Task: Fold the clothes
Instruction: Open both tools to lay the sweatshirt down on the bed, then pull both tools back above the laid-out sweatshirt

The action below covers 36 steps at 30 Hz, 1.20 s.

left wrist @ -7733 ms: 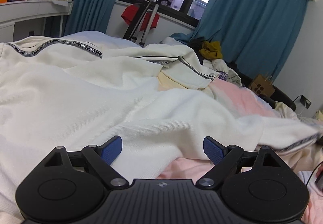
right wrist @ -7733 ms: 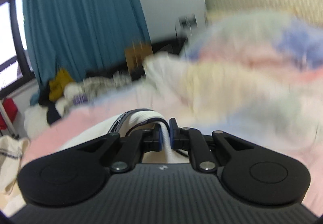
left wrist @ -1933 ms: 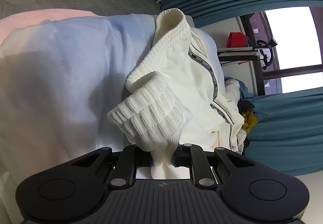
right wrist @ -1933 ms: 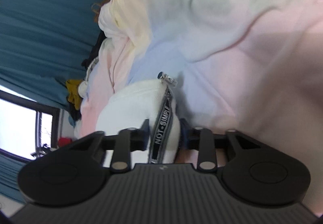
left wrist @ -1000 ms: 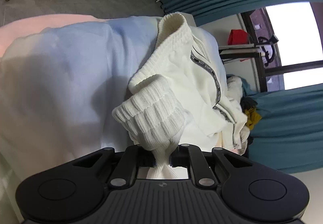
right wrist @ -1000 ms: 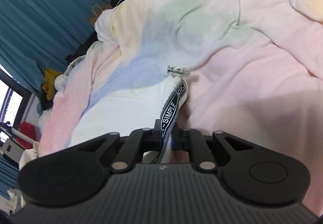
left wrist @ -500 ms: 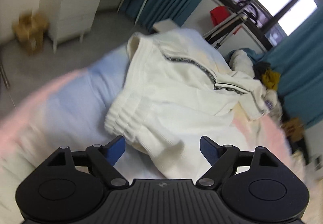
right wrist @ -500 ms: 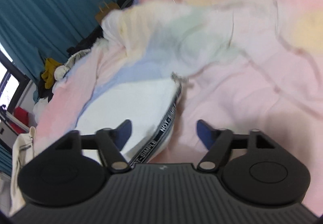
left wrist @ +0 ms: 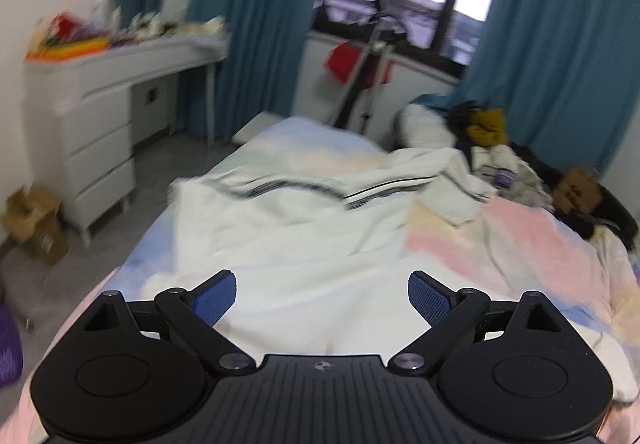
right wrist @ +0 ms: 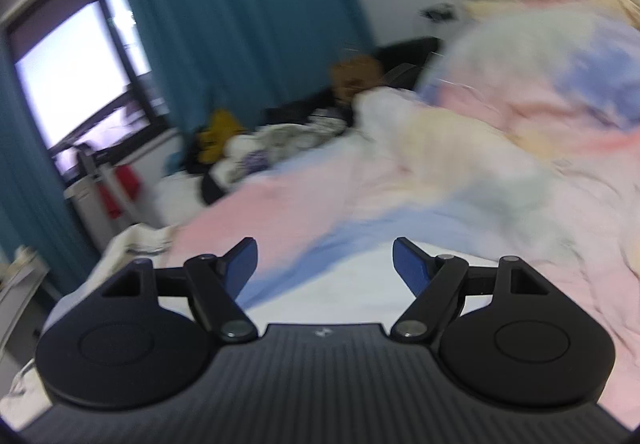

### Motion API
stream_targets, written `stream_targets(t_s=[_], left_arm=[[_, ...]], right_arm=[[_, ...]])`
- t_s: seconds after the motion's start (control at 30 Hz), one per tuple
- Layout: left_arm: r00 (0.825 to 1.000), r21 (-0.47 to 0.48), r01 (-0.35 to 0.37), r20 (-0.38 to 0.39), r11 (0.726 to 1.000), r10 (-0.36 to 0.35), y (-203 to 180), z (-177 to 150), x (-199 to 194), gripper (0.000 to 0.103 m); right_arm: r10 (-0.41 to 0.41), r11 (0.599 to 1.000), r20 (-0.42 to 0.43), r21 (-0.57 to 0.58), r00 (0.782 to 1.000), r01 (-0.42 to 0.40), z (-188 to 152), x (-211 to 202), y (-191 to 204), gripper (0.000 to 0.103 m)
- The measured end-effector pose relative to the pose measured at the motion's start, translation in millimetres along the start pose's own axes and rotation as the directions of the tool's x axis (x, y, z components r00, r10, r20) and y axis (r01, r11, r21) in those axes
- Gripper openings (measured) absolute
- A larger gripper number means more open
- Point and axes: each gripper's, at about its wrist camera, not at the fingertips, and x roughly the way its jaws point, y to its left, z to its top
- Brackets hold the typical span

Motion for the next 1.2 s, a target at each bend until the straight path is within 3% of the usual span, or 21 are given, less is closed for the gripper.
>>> stream_targets(t_s=[0.13,0.3,0.43,0.63,0.8,0.97,1.03,1.2], left_arm=[[0.998,0.097,0.042,0.043,0.994,-0.047,-46.4,-1.1,3.4,0.102],[0.993,0.173,0.098,0.051,0.98,-0.109,-93.6,-12.2,14.5,0.103],[0.982,0.173,0.179,0.035,0.969,-0.187,-114.7,-18.2,32.2,0.103],[0.975,0.126,0.213,0.04,0.969,-0.219,-119.0,-15.7,82.7,0.103],[0.981,0.103,0.19,0.006,0.976,-0.191,-100.9,-20.7,140.1,0.103],[0.991,0.029,0.133,-0.029,0.991,-0.132,-68.7,-30.1,175.7,0.103],[0.993,0.025,0.112,-0.049,0.993,-0.11,-61.0,-32.8,188.5,0.103],[0.997,0.057,0.072,-0.035,0.996,-0.07,-49.2,-36.4,222.2,0.103]], right_arm=[[0.122,0.988,-0.003,-0.093,0.993,-0.122,-4.0,-9.6,50.8,0.077],[0.241,0.963,-0.047,-0.11,0.969,-0.245,-23.7,-7.0,91.8,0.077],[0.288,0.948,-0.065,-0.123,0.956,-0.294,-43.5,-0.2,111.3,0.077],[0.32,0.942,-0.141,-0.061,0.937,-0.33,-53.5,37.3,125.6,0.077],[0.346,0.935,-0.227,0.002,0.91,-0.355,-47.6,106.5,152.5,0.075],[0.395,0.916,-0.296,0.051,0.87,-0.399,-48.6,209.1,201.0,0.071],[0.417,0.907,-0.324,0.084,0.849,-0.413,-55.0,258.9,220.1,0.071],[0.393,0.915,-0.411,0.085,0.822,-0.394,-90.5,367.8,274.4,0.069]])
